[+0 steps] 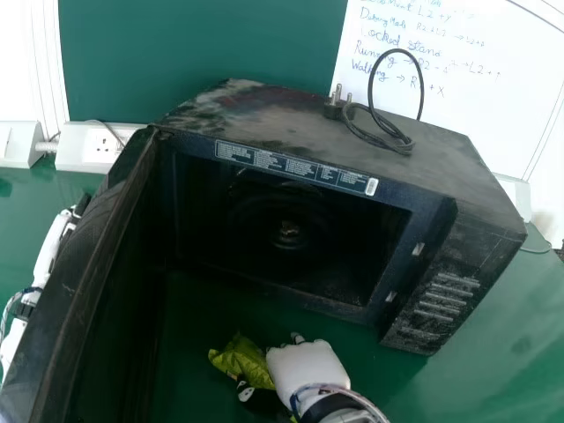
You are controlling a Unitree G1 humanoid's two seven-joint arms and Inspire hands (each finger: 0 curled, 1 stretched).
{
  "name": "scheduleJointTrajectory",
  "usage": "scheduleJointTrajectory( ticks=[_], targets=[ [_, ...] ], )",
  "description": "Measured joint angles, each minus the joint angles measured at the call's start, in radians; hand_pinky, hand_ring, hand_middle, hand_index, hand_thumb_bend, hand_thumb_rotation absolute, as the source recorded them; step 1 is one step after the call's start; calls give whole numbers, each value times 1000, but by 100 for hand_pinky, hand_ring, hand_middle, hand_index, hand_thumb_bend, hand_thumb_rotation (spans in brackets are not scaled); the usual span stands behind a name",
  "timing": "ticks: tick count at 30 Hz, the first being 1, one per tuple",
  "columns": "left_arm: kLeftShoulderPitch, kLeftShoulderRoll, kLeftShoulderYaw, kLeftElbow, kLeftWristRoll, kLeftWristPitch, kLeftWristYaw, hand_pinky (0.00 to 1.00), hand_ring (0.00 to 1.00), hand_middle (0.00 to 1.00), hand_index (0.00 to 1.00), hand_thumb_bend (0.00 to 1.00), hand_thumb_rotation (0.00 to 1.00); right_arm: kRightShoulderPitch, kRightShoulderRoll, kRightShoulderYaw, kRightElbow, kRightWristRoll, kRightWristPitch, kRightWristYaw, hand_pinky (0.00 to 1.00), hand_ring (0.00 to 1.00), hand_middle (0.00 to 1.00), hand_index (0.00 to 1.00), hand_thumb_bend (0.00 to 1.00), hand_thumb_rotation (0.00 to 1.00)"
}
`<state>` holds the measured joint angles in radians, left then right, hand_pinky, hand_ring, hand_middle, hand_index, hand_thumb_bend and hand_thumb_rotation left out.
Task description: Put biscuit inside oven
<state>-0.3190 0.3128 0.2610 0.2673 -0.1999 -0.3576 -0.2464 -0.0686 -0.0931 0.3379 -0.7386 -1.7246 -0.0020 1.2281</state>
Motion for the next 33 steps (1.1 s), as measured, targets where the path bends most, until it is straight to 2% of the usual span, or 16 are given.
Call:
scheduleJointTrajectory(
  ticks=[4, 9, 13, 14, 16, 20, 27, 33],
  targets=[
    [2, 0, 0, -4, 2, 10, 2, 27, 31, 41, 49, 52, 6, -1, 0, -22, 5, 23, 4, -22, 12, 18, 47, 65, 56, 0],
    [5, 0, 0, -10, 1, 12, 2, 27, 31, 41, 49, 52, 6, -1, -3, -43, 1, 34, 6, -44, 11, 18, 47, 70, 55, 0],
    [8, 0, 0, -11, 2, 13, 2, 27, 31, 40, 49, 52, 6, 11, -9, -92, -10, 64, 20, -76, 16, 25, 47, 66, 56, 0],
    [9, 0, 0, -11, 2, 12, 2, 27, 31, 40, 49, 52, 6, 13, -8, -103, -15, 78, 23, -76, 12, 20, 47, 66, 56, 0],
    [11, 0, 0, -11, 2, 12, 2, 27, 31, 40, 49, 52, 6, 17, -9, -132, -25, 113, 30, -76, 10, 18, 47, 54, 54, 0],
    [11, -1, 0, -10, 1, 12, 1, 27, 31, 41, 49, 52, 6, 10, -16, -181, -62, 168, 41, -86, 8, 16, 47, 49, 53, 0],
    [12, -1, 0, -9, 2, 11, 1, 27, 31, 41, 49, 52, 6, -58, -10, -249, -101, 224, 78, -112, 6, 14, 47, 48, 53, 0],
    [12, -1, 0, -9, 1, 11, 1, 27, 31, 41, 49, 52, 6, -136, -12, -261, -97, 209, 94, -99, 6, 14, 47, 48, 53, 0]
  ],
)
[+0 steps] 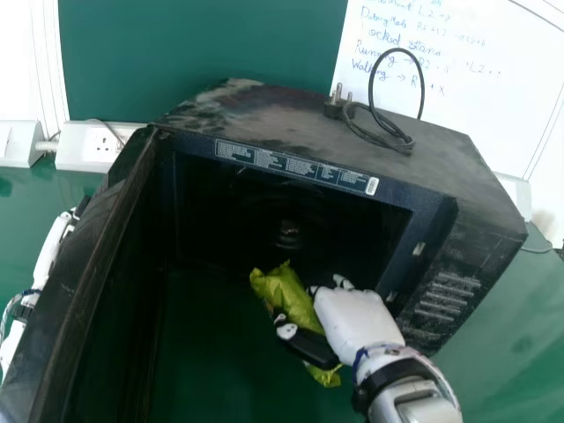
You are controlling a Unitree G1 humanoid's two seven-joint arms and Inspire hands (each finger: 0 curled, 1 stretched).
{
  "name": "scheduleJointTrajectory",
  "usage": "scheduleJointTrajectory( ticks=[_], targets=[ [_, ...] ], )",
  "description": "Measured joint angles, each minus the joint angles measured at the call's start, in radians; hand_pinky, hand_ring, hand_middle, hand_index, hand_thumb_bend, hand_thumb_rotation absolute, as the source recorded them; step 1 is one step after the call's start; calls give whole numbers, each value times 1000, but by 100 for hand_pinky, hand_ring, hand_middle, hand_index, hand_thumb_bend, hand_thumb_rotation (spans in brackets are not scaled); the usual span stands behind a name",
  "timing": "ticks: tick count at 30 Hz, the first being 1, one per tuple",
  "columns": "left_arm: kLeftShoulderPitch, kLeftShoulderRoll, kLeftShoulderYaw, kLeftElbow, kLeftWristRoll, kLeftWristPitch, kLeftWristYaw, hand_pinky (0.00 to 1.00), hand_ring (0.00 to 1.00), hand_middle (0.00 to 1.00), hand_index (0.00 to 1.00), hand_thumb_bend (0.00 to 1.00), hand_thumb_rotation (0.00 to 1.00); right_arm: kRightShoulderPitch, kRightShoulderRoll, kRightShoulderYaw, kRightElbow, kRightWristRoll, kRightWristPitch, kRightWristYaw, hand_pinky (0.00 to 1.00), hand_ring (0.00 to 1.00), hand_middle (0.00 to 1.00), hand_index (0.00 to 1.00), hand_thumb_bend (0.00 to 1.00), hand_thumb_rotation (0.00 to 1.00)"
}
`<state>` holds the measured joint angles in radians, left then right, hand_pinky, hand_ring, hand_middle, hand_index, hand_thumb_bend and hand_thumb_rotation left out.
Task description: Put biscuit inside oven
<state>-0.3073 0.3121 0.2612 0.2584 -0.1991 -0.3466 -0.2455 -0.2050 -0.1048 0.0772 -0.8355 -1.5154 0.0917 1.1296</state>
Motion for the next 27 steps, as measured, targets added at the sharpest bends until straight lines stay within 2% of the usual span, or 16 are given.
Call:
scheduleJointTrajectory(
  ticks=[6, 16, 27],
  targets=[
    [0, 0, 0, 0, 0, 0, 0, 27, 31, 41, 49, 52, 6, -30, 4, -1, 9, -8, 7, -17, 8, 17, 47, 49, 53, 0],
    [0, -2, 0, 1, 1, -2, -1, 27, 31, 41, 49, 52, 6, -67, 7, 7, 132, -3, 21, -188, 7, 14, 47, 48, 53, 0],
    [1, -3, 0, 22, 1, -23, -5, 27, 31, 41, 49, 52, 6, -164, -24, 24, 280, 41, 42, -324, 6, 14, 47, 48, 53, 0]
  ],
)
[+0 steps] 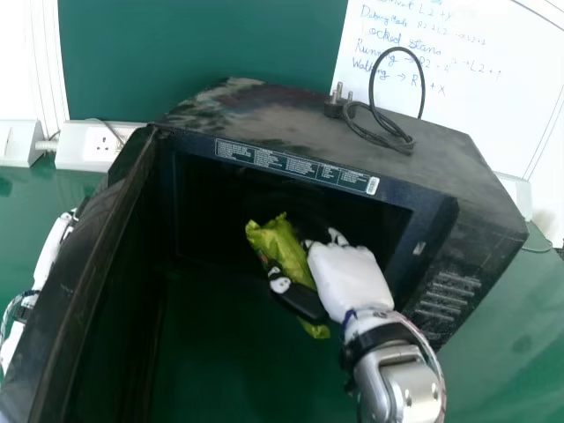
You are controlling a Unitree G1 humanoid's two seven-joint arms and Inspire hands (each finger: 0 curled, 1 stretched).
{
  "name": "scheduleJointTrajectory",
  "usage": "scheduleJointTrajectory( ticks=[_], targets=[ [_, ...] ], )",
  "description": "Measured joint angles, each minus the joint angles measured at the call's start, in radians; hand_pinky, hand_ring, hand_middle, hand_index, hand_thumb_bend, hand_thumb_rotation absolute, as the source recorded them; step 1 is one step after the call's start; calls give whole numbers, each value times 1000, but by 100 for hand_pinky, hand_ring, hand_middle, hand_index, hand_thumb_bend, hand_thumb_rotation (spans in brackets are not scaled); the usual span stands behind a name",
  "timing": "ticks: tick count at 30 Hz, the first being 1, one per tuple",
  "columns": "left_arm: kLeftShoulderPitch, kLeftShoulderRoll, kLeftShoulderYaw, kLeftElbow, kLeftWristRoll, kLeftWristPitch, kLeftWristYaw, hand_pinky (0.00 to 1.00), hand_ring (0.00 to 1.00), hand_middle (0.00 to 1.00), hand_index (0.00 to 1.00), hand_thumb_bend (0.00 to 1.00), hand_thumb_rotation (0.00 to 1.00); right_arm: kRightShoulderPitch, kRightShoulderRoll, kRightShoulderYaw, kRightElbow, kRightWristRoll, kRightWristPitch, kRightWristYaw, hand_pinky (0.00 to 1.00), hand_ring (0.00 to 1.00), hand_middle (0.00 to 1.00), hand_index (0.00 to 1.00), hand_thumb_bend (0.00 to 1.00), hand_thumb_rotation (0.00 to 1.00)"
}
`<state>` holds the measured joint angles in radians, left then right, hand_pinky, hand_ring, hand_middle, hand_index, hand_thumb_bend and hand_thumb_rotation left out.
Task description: Put biscuit inside oven
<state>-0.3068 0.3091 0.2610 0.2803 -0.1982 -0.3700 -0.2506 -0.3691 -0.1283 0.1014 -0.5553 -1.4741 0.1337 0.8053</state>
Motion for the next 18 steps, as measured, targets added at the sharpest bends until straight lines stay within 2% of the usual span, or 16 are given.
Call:
scheduleJointTrajectory(
  ticks=[10, 18],
  targets=[
    [1, -2, 0, 1, -1, -9, 0, 26, 31, 41, 49, 52, 6, -119, -42, 36, 254, 30, 56, -174, 11, 18, 47, 48, 53, 0],
    [1, -4, -1, 1, 0, -9, 0, 27, 31, 41, 49, 52, 6, -190, -105, 72, 413, 128, 60, -337, 10, 16, 47, 48, 53, 0]
  ],
)
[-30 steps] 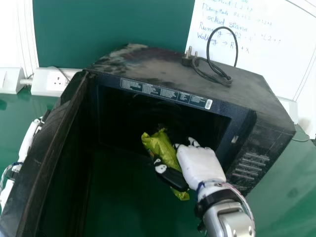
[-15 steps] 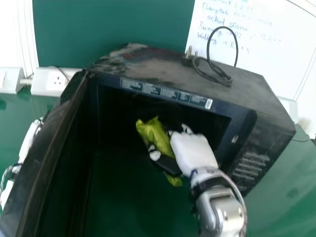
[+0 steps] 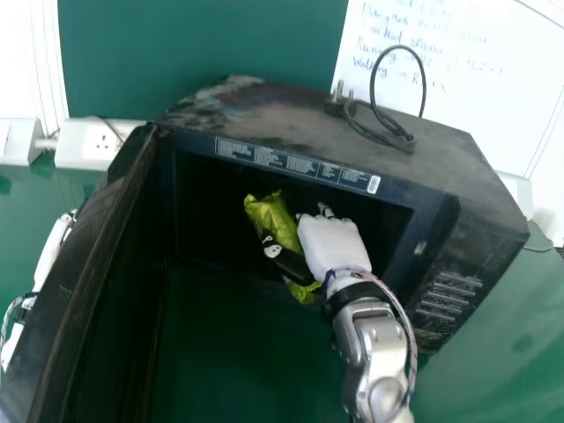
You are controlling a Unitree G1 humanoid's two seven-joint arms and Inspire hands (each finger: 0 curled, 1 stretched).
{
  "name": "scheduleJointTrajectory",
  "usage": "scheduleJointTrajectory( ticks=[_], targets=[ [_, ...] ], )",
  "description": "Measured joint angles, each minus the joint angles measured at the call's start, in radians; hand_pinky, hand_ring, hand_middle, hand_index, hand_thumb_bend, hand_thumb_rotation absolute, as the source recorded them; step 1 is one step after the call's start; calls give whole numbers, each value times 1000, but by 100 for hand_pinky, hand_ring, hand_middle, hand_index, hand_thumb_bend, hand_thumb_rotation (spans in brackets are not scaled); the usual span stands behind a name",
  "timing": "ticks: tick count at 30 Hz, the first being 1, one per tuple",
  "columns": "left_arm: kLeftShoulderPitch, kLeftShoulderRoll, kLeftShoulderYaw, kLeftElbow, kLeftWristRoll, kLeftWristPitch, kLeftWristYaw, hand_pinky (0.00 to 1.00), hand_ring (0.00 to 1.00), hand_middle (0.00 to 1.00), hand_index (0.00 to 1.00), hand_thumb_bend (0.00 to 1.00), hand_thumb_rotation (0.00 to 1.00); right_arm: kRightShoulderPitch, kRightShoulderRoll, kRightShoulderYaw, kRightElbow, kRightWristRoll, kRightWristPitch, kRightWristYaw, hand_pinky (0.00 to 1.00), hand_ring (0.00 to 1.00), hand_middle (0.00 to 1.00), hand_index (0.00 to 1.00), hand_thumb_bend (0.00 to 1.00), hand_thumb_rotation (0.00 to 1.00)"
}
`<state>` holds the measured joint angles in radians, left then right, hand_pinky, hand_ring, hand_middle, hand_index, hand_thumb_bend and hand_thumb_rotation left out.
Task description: Put biscuit inside oven
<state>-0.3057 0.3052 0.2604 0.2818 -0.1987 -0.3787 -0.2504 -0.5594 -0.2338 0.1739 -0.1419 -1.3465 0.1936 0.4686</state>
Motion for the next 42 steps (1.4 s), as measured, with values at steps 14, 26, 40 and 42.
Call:
scheduleJointTrajectory(
  ticks=[14, 26, 40, 42],
  targets=[
    [1, -1, 0, 0, -2, -3, -3, 26, 31, 40, 49, 52, 6, -100, -116, 88, 248, 108, -82, -334, 9, 15, 47, 49, 53, 0],
    [3, -1, 0, -1, -3, -3, -4, 27, 31, 40, 49, 52, 6, -204, -137, 152, 466, 156, -84, -539, 9, 16, 47, 49, 53, 0],
    [10, -1, 0, -17, -7, 14, 0, 27, 31, 40, 49, 52, 6, -297, -159, 212, 679, 223, -83, -660, 11, 17, 47, 49, 53, 0],
    [10, -1, 0, -17, -7, 14, 0, 27, 31, 40, 49, 52, 6, -300, -161, 217, 688, 235, -83, -660, 10, 16, 47, 49, 53, 0]
  ],
)
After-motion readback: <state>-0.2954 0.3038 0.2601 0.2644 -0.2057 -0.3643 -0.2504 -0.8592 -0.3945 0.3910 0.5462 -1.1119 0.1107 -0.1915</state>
